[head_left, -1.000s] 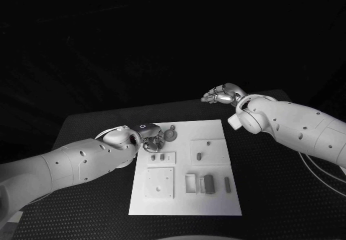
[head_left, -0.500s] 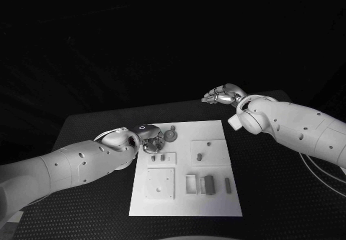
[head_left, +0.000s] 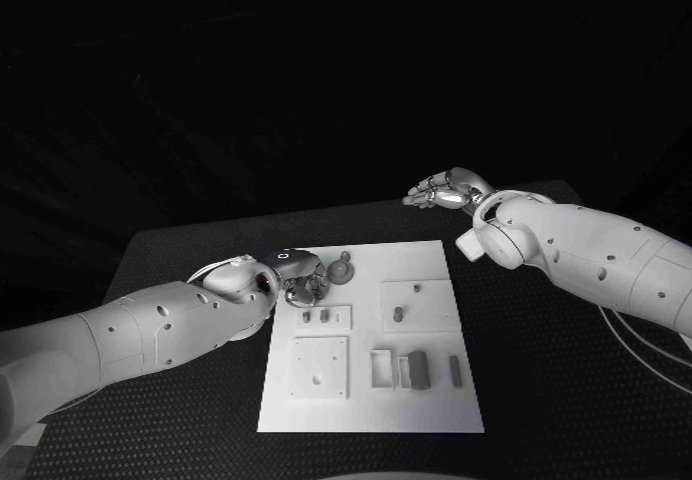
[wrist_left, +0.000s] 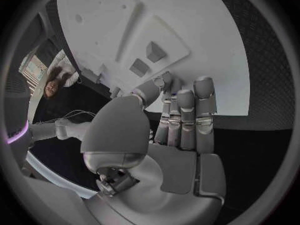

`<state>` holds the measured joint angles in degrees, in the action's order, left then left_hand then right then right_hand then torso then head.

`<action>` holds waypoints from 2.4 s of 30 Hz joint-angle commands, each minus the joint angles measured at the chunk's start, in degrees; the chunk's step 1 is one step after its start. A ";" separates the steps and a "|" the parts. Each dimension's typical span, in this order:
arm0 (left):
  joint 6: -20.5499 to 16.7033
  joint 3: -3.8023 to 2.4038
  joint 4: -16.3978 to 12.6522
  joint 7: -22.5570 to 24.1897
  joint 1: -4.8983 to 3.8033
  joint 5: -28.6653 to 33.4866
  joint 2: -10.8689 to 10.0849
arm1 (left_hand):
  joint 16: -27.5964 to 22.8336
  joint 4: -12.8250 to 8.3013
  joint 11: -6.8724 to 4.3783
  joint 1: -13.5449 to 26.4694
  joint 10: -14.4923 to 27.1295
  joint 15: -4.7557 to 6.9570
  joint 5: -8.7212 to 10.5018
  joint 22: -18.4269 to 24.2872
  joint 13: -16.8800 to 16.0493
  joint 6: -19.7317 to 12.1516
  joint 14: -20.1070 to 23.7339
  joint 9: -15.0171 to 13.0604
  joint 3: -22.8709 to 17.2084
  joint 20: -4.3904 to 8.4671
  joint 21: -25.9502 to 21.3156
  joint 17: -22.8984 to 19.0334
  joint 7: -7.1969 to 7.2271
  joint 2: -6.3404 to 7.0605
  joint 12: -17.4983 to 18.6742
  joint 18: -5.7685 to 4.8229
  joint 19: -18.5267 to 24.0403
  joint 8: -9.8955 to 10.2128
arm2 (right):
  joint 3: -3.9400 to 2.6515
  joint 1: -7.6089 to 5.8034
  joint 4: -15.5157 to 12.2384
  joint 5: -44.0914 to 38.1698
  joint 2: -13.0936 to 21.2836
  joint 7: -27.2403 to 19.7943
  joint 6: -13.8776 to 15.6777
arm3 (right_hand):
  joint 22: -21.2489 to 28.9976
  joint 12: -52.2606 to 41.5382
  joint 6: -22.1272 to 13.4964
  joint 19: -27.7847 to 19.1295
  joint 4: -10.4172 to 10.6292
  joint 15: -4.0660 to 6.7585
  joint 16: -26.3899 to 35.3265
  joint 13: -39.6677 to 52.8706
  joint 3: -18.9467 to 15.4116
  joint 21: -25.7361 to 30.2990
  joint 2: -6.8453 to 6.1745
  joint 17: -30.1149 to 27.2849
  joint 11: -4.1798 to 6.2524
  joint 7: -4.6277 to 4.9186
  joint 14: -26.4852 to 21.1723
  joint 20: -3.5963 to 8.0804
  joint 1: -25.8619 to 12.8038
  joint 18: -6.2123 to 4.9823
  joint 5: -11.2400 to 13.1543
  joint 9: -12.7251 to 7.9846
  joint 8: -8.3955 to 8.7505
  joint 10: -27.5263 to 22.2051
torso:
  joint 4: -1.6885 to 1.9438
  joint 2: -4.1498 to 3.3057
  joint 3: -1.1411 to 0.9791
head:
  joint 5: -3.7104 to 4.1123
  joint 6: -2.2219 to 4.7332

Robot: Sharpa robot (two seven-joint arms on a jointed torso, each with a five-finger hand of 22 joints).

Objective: Assemble the parts on the task board

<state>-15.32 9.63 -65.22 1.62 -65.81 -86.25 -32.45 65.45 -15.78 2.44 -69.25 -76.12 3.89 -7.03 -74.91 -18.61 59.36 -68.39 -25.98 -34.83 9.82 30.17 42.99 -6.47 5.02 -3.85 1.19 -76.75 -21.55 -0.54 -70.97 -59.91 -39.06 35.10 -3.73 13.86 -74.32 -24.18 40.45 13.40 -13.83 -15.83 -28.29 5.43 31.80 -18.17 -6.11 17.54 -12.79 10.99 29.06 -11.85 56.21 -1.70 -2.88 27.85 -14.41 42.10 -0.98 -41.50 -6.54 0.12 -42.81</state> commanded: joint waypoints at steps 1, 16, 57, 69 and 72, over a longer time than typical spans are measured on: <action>2.25 0.30 0.01 0.62 0.45 1.22 0.09 | -0.03 -0.04 0.26 0.67 1.17 -0.17 0.37 -1.28 0.17 -1.27 0.71 0.43 0.59 -0.26 0.12 0.01 -0.38 0.79 0.21 5.83 0.46 0.69 | -0.03 0.01 -0.05 -0.09 0.02 -0.52 -0.56 | -0.06 -0.38 -0.44 -0.25 0.13 0.07 -0.28 -0.08 -0.14 0.29 0.22 -0.10 -0.27 2.73 -0.53 -0.30 -0.20 -0.07 0.11 -0.08 -0.30 0.05 | 0.00 0.01 -0.03 | 0.00 0.04; 2.25 0.30 0.42 0.13 0.45 1.22 0.07 | -0.09 -0.06 1.15 0.84 3.50 -1.03 0.39 -1.26 0.42 -6.38 1.70 0.93 1.52 -1.16 0.14 -0.17 -2.56 2.61 0.11 6.50 1.25 3.39 | -0.03 0.01 -0.02 -0.09 0.24 -0.41 -0.46 | -0.09 -0.39 -0.46 -0.23 0.11 0.07 -0.30 -0.11 -0.14 0.32 0.19 -0.11 -0.27 2.74 -0.53 -0.30 -0.18 -0.10 0.11 -0.11 -0.31 0.04 | 0.01 -0.01 -0.02 | 0.01 -0.01; -0.23 -2.29 4.91 0.50 -0.01 12.61 -5.28 | -1.59 0.12 1.40 -0.65 3.85 -1.38 -0.89 -0.59 -0.29 -5.86 3.62 -0.29 -0.05 -1.97 -1.11 -1.34 -2.23 2.87 -0.24 6.47 3.37 2.51 | 0.00 0.03 -0.41 -12.85 2.17 -0.85 -5.13 | 0.73 -3.08 0.23 9.14 -2.05 4.01 -6.21 0.33 1.44 -1.69 1.46 2.34 1.46 2.45 10.01 0.92 2.00 -4.06 0.00 -0.22 -1.22 4.42 | 0.04 0.05 0.05 | 0.59 0.83; 0.03 -3.17 0.34 4.46 -5.15 47.64 -12.02 | -18.29 1.67 3.14 3.96 6.07 -3.77 -0.41 9.55 -0.89 -7.90 8.60 -1.47 1.97 -4.23 -14.90 -8.59 -2.86 3.23 -0.03 3.01 10.55 2.79 | 1.20 0.03 -3.62 -36.52 5.61 1.45 -8.97 | 4.49 -6.45 6.53 26.55 -2.94 11.35 -11.93 1.60 3.02 -3.84 1.34 6.06 6.67 -0.31 25.27 1.78 7.40 -10.26 0.07 1.66 -5.11 16.55 | 0.17 0.14 0.05 | 1.55 2.14; 0.38 -3.15 -1.44 5.51 -5.72 54.51 -13.19 | -21.47 1.74 3.86 4.40 7.84 -4.70 -0.33 11.42 -0.40 -8.53 9.54 -1.54 2.10 -4.92 -17.24 -9.46 -3.11 3.15 0.11 2.61 11.78 3.05 | 2.01 0.03 -6.54 -39.90 7.18 2.33 -8.10 | 4.76 -6.18 6.98 28.80 -2.97 12.25 -12.59 1.60 2.91 -4.24 1.28 6.68 7.04 -0.54 27.55 1.92 8.09 -11.04 0.05 1.83 -5.31 17.68 | 0.28 0.23 0.12 | 1.60 2.36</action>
<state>-15.40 6.46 -65.95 4.05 -71.47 -45.85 -45.48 44.26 -14.09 6.26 -65.27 -68.51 -0.65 -7.60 -63.66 -19.09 51.10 -58.72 -27.43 -33.08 4.77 13.10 33.60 -9.70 8.14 -3.99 2.73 -65.13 -18.81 1.41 -70.98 -65.49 -69.95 41.91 -2.73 6.00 -69.61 -30.53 47.15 42.01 -16.60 -3.68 -40.77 7.13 34.57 -22.31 -4.86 24.18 -5.73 10.45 56.44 -9.94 63.85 -11.96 -2.88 29.66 -19.61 59.64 -0.79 -41.37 -6.41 1.67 -40.59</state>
